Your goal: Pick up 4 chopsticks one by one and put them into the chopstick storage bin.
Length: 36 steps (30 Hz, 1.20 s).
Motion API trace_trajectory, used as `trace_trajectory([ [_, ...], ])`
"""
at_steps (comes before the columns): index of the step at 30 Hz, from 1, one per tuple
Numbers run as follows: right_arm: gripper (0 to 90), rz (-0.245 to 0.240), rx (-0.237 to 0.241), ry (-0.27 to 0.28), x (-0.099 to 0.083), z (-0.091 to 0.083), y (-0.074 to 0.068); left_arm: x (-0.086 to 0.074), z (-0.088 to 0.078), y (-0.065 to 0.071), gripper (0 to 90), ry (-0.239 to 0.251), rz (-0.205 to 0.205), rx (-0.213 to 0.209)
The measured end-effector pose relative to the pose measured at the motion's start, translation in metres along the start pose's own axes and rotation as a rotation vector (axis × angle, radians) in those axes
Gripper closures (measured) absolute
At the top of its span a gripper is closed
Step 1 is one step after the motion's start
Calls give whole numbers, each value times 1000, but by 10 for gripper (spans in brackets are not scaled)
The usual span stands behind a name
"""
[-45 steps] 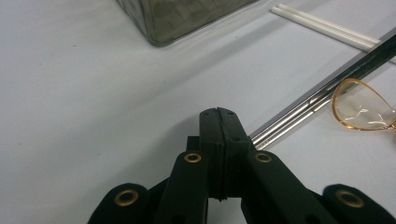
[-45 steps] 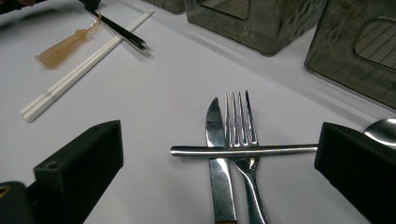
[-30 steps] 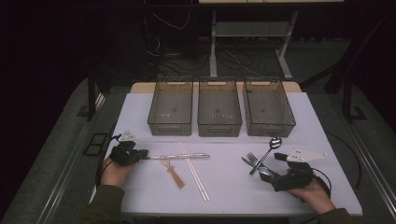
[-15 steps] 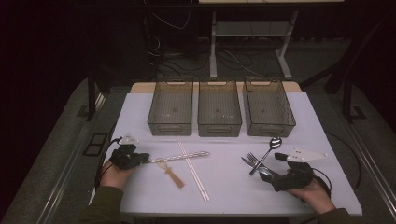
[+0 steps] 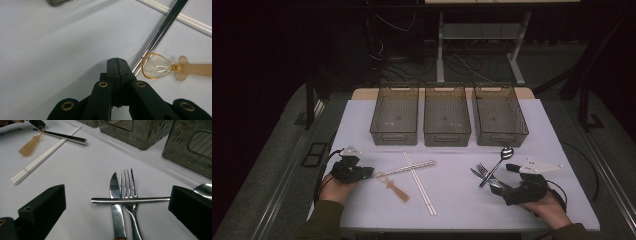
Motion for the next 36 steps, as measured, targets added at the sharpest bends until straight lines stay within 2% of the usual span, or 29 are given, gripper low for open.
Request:
trace_trajectory([
  [4,15,0,0,1,0,0,0,0,0,0,874,12,-9,7],
  [5,15,1,0,2,0,0,0,1,-1,0,854,8,12,11],
  [10,15,1,-1,3,0,0,0,10,-8,3,756,83,48,15],
  [12,15,2,0,0,0,0,-1,14,-9,7,713,108,82,-14],
  [15,15,0,1,0,0,1,-1,22,-5,15,698,121,135,-55],
  [17,15,-1,1,1,0,1,-1,28,0,21,698,117,160,-79],
  [18,15,-1,0,-1,0,1,-1,31,3,24,726,128,169,-101],
  [21,15,1,1,-3,0,1,-1,39,13,31,764,105,207,-145],
  [22,15,0,1,-4,0,1,-1,42,17,33,812,98,210,-152],
  [23,15,0,1,-4,0,1,-1,44,20,36,812,88,212,-165],
  [25,15,1,2,-4,0,1,-1,48,27,40,871,65,231,-188],
  [28,15,1,2,-5,0,1,-1,53,40,46,890,39,245,-225],
  [31,15,2,2,-5,0,2,-1,57,52,53,890,0,267,-229],
  [33,15,3,2,-5,0,1,-1,61,60,57,891,-12,264,-227],
  [34,15,3,2,-5,0,1,-1,63,63,57,891,-23,284,-228],
  [35,15,2,2,-5,0,1,-1,64,66,60,891,-27,273,-230],
  [36,15,2,2,-5,0,1,-1,66,69,61,891,-38,291,-228],
])
Point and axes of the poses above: each handheld gripper's, and its own axes: z roughly forward along the jaws, x roughly out of its top, y roughly to its right, the point moved 2 cm from there along z, roughly forward along the jaws, and after that the axes turned 15 degrees about -x, right-handed, at the moved point
